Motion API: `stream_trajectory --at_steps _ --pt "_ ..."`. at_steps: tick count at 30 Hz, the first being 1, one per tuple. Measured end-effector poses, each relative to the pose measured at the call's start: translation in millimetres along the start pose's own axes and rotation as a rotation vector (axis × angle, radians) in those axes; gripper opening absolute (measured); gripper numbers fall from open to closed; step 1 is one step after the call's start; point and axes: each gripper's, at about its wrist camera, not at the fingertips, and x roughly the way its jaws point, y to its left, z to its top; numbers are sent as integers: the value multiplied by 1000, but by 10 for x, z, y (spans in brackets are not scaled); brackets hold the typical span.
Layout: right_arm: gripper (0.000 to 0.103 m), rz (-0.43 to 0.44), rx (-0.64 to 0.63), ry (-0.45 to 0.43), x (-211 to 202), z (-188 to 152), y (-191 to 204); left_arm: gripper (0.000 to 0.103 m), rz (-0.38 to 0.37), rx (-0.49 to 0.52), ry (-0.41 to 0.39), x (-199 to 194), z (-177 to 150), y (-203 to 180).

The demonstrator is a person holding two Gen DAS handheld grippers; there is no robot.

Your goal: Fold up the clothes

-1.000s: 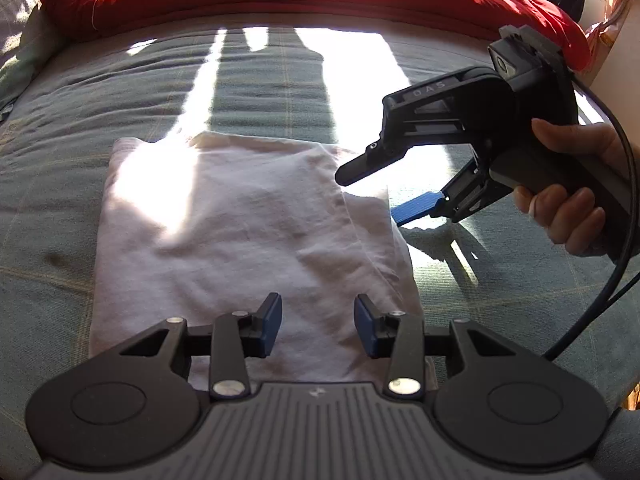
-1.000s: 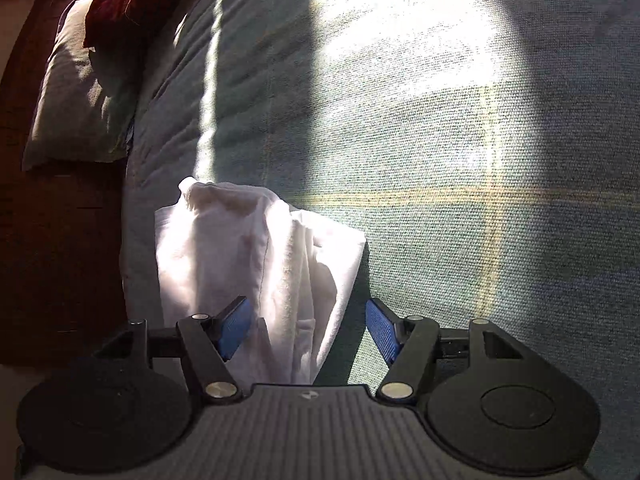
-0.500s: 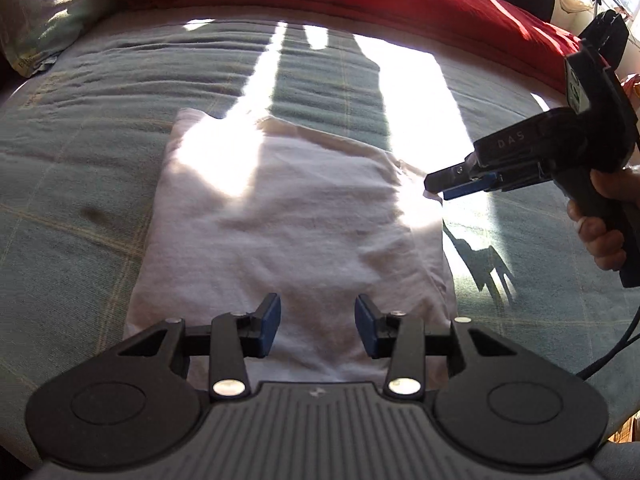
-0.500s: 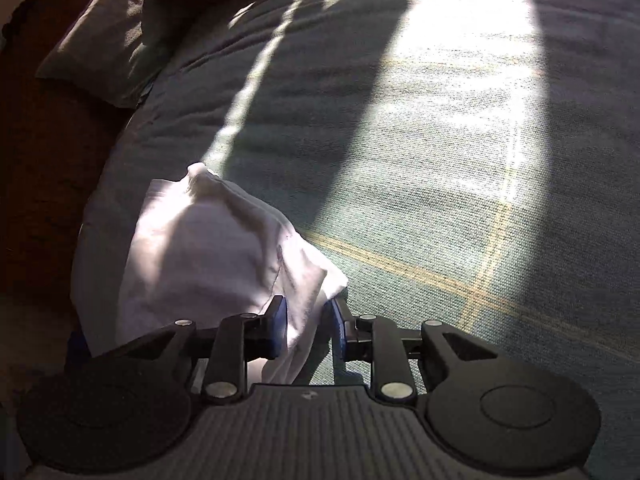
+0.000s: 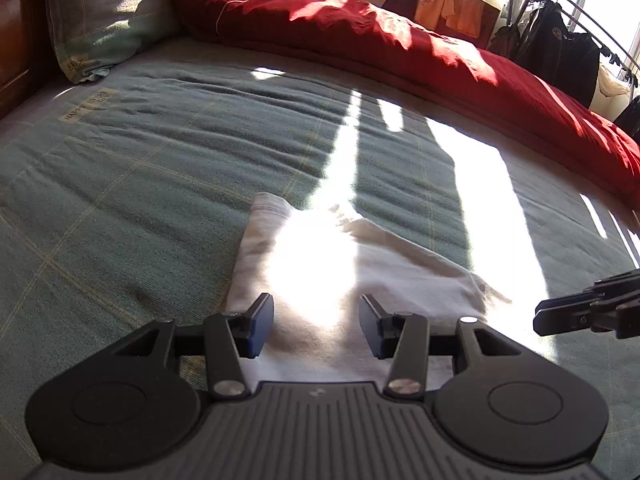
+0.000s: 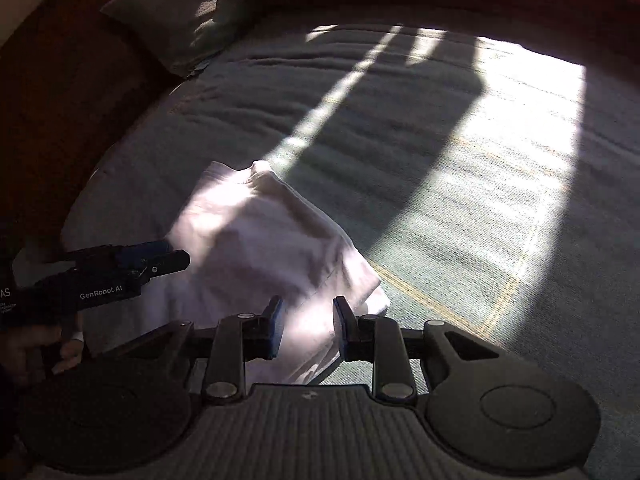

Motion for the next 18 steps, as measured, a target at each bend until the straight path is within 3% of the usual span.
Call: stream_trajectory --at_steps 3,6,7,10,15,18 --pt "29 70 -127 11 101 -54 259 47 13 37 -25 196 173 29" --pt "29 117 -265 67 321 -181 503 48 21 47 48 563 265 77" --pt "29 123 -307 94 395 -238 566 48 41 47 81 686 268 86" --pt "30 84 -386 198 571 -469 622 49 57 94 82 715 236 20" --pt "30 112 -486 172 312 -523 818 51 49 89 51 219 151 13" --pt "30 165 -554 201 227 -596 943 51 126 126 69 -156 -82 31"
